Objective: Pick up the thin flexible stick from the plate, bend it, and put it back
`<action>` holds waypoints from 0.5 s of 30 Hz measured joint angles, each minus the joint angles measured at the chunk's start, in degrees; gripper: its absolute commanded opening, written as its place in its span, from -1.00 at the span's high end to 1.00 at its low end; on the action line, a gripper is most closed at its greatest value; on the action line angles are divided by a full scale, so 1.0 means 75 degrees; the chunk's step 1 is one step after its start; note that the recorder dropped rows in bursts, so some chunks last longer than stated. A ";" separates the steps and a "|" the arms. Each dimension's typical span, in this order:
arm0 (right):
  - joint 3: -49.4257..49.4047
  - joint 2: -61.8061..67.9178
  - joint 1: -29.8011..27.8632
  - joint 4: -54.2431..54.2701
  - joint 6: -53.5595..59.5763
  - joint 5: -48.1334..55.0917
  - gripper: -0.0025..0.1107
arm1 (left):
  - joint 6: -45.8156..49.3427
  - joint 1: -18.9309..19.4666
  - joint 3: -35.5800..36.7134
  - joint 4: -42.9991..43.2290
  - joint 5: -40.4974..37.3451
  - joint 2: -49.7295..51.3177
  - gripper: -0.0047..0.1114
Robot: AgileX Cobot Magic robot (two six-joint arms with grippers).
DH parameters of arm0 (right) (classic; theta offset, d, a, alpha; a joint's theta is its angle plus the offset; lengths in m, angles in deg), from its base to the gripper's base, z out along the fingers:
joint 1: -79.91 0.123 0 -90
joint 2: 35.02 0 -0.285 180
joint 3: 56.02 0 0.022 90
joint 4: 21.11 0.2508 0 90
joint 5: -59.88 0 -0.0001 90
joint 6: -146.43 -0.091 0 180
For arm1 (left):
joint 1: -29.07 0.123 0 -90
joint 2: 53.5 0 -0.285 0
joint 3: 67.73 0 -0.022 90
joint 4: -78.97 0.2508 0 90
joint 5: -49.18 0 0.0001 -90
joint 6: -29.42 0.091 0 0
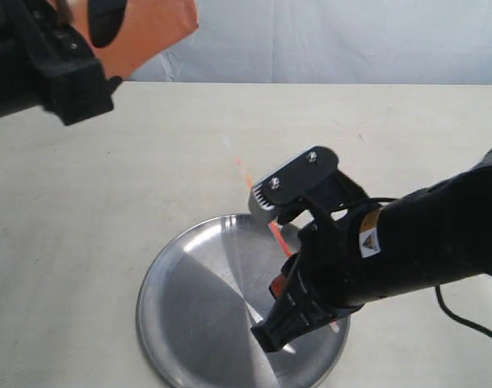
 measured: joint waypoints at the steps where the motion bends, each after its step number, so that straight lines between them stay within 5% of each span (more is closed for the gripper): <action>1: 0.0000 0.0275 0.0000 -0.0012 0.0000 -0.0014 0.97 | 0.0000 0.0000 0.0000 0.0086 -0.0088 -0.0140 0.62; 15: 0.0000 0.1672 0.0000 -0.0049 0.0260 -0.0313 0.97 | 0.0102 0.0018 0.0000 0.1139 -0.2862 -0.2328 0.76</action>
